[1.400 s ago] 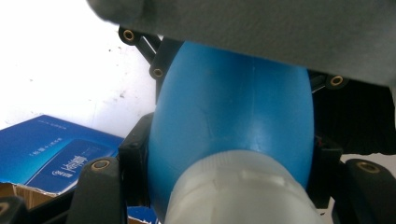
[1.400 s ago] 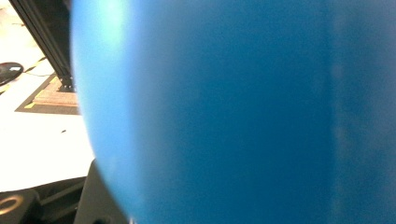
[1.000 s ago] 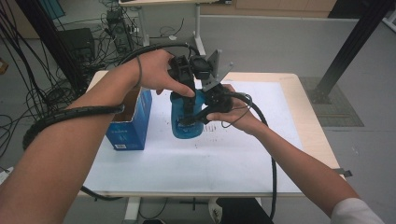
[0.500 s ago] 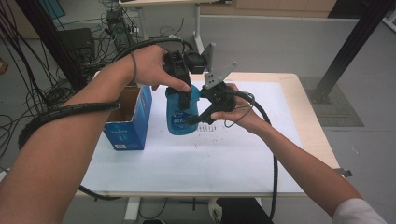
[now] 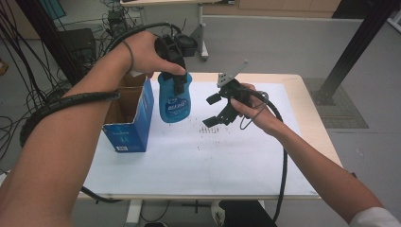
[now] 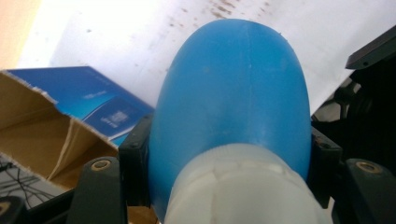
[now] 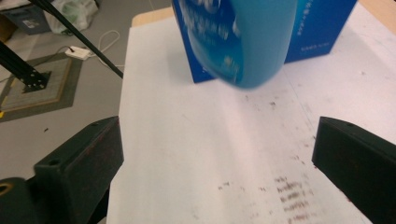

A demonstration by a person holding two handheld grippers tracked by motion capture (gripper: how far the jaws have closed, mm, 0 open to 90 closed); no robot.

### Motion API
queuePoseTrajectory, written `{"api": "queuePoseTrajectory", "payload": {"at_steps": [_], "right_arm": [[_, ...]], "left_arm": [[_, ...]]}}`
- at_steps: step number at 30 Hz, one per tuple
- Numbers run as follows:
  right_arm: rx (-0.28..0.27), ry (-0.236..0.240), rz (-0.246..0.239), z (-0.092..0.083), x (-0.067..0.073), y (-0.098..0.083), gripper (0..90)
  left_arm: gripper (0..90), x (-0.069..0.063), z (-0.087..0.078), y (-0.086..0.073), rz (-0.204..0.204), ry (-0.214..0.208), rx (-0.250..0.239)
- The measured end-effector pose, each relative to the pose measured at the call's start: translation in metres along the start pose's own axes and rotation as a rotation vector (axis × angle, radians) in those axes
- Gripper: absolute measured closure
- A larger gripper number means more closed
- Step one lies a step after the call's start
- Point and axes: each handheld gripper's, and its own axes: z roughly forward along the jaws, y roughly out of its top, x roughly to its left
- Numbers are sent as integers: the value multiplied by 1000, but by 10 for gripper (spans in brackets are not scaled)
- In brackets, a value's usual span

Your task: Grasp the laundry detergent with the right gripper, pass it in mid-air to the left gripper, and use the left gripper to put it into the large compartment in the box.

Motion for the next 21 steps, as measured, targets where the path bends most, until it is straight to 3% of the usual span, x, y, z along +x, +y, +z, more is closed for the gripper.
{"api": "queuePoseTrajectory", "payload": {"at_steps": [4,10,17,21], "right_arm": [[9,-17,11,-4,0,-4,25],[52,-45,29,-11,-1,-10,25],[93,-73,41,-19,0,-19,28],[123,-89,42,-24,3,-21,32]], "left_arm": [[366,7,-8,0,-58,5,2],[367,12,-24,1,-143,47,9],[367,28,-45,-5,-307,44,-21],[367,41,-57,-11,-443,36,-52]]}}
